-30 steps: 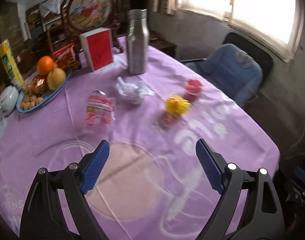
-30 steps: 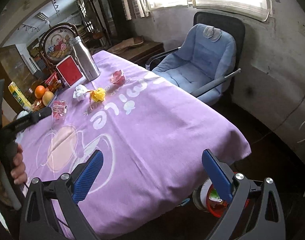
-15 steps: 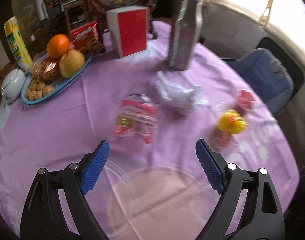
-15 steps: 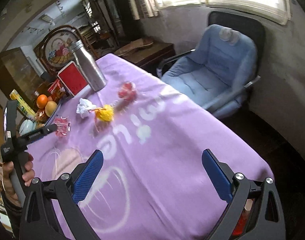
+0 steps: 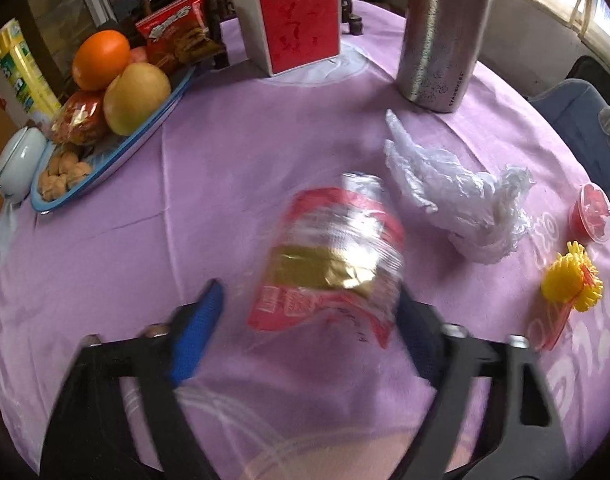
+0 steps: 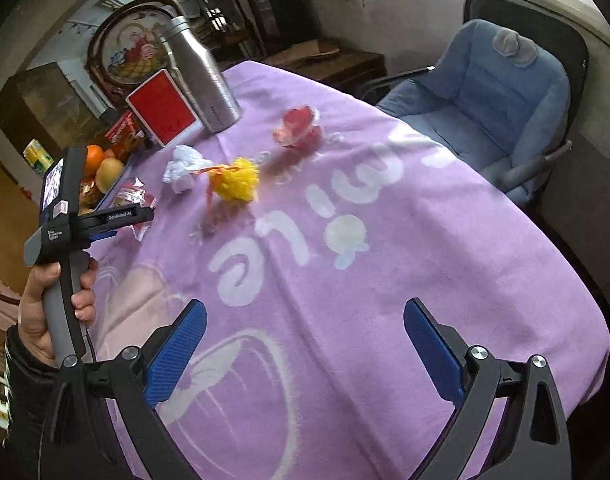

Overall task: Collect trash
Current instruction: 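Grasp the red-and-gold snack bag with the left tool and lift it, then grasp the yellow mesh scrubber with the right tool and lift it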

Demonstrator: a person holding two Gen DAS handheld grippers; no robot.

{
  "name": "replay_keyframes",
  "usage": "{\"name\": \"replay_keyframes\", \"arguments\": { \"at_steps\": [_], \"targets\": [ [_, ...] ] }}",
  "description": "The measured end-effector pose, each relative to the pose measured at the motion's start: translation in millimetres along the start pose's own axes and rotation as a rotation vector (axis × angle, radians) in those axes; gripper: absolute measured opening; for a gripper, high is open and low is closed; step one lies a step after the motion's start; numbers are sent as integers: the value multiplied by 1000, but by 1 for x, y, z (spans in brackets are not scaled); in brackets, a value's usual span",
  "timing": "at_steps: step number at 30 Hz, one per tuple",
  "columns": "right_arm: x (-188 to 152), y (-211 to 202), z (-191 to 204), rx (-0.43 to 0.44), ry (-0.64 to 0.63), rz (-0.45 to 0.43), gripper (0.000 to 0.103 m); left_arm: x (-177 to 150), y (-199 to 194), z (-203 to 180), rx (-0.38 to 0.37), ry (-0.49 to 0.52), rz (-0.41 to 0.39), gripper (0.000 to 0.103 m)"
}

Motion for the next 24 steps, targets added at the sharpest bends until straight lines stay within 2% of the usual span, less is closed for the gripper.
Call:
{"name": "replay_keyframes", "arguments": {
  "at_steps": [1, 2, 3, 9, 13, 17, 19, 24],
  "targets": [
    [1, 0, -2, 2, 9, 0, 97, -1, 1, -2, -4, 10, 1, 47],
    [2, -1, -2, 2, 13, -1, 97, -1, 0, -3, -9, 15, -9, 27],
    [3, -1, -1, 2, 13, -3, 97, -2, -4, -3, -5, 18, -26, 14],
    [20, 6, 23, -21, -76, -24, 97, -18, -50, 9, -33, -59, -97, 14],
    [46, 28, 45, -70, -164, -22, 97, -34, -74, 11, -101, -114, -124, 14],
    [69, 57, 65, -67, -221, 21, 96, -35, -82, 7, -97, -83, -138, 14],
    [77, 70, 75, -71, -245, 45, 89, -32, -82, 10, -83, -83, -148, 14],
    [95, 95, 89, -86, -258, 80, 84, -32, -74, 20, -84, -104, -128, 14]
  ]
}}
Point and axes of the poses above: each gripper's, at about its wrist camera, not at the fingertips, and y roughly the way its jaws point, z to its left, x to its top, the point moved 7 cm from there along y, roughly the way its jaws point, and after that the axes turned 9 degrees about z, right-handed, at the moved point
